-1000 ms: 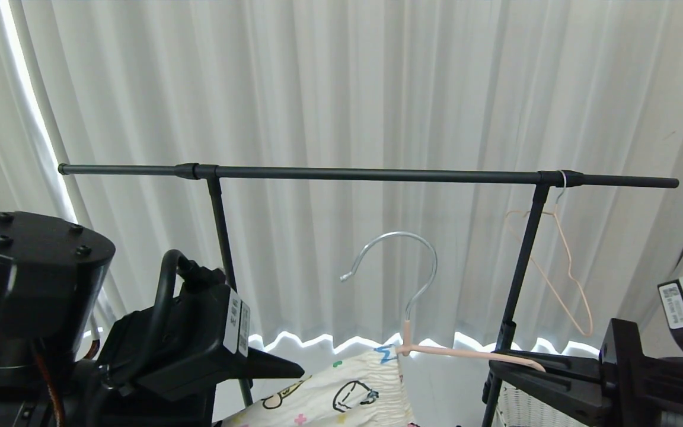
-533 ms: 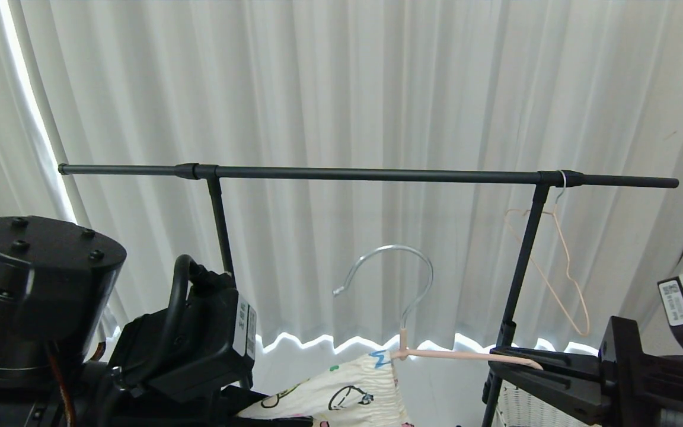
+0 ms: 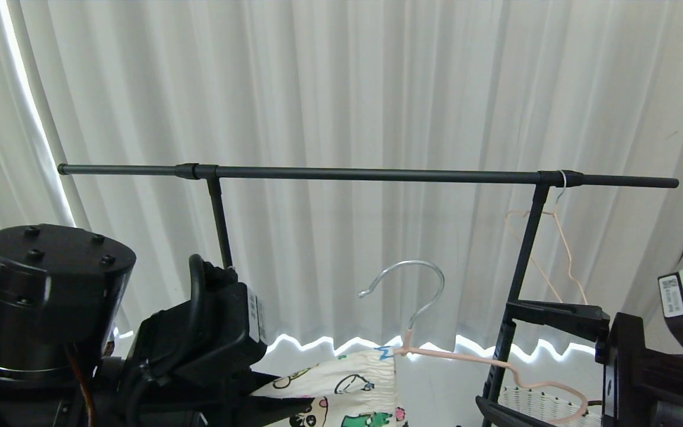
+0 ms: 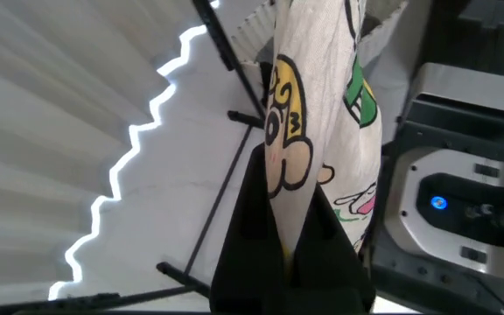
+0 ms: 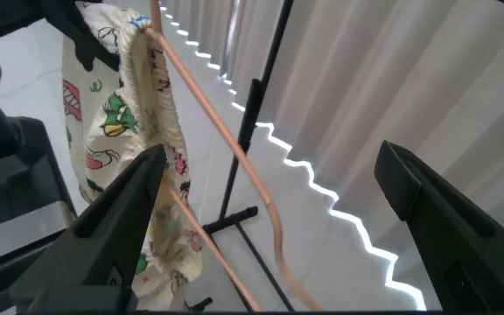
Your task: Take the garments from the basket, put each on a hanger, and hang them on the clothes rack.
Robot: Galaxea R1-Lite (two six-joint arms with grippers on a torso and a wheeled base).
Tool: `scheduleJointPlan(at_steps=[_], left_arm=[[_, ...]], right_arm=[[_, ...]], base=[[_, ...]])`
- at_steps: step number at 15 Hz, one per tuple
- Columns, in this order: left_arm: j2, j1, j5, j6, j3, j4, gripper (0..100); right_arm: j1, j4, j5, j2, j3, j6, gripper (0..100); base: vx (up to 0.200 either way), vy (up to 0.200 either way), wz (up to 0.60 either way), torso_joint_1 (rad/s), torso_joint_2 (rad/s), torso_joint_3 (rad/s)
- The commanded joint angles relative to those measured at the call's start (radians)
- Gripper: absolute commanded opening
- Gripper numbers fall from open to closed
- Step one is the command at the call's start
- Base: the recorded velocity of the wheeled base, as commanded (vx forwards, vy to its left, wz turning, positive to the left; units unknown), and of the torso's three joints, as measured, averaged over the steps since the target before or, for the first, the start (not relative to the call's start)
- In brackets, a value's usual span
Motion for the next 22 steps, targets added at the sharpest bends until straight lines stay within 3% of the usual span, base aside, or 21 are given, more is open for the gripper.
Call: scheduleJointPlan(at_steps=[1,4,7,9,11,16,19,20,22], left_arm=[[-0.030,0.021,0.010,-0.001,0.024,-0.003,0],[-0.061,0.107,0.011,0.001,0.034,-0.003,0],[-0.081,0.251,0.034,-0.002,0.037,-0.011,0],[-0.078,0.296,0.045,-0.008,0.026,-0.083,0],[-0.076,0.333,0.073,-0.008,0.029,-0.158,0],[-0.111,0.349,0.083,-0.011,0.014,-0.183,0],[-0.110,0.349,0.090,-0.084,-0.065,-0.183,0],[-0.108,0.348,0.111,-0.119,-0.100,-0.183,0],[-0.119,0.343,0.122,-0.123,-0.109,-0.183,0]], right_arm=[[-0.002,0.000,-0.002,0.001,0.000,0.000,100],[-0.002,0.000,0.000,0.001,-0.005,0.000,100],[-0.019,0.005,0.000,0.010,-0.009,0.012,100],[-0.049,0.003,0.001,0.039,0.006,0.060,100],[-0.085,0.002,0.000,0.083,-0.028,0.158,100],[-0.098,0.000,-0.005,0.244,-0.132,0.311,100],[-0.086,-0.047,-0.082,0.355,-0.220,0.384,100],[-0.069,-0.121,-0.120,0.410,-0.246,0.396,100],[-0.054,-0.161,-0.129,0.467,-0.278,0.417,100]], base=[[0.000,0.000,0.00,0.000,0.00,0.000],[0.000,0.000,0.00,0.000,0.00,0.000],[0.000,0.000,0.00,0.000,0.00,0.000],[0.000,0.000,0.00,0.000,0.00,0.000],[0.000,0.000,0.00,0.000,0.00,0.000],[0.000,0.000,0.00,0.000,0.00,0.000],[0.000,0.000,0.00,0.000,0.00,0.000],[0.000,0.000,0.00,0.000,0.00,0.000],[0.000,0.000,0.00,0.000,0.00,0.000]])
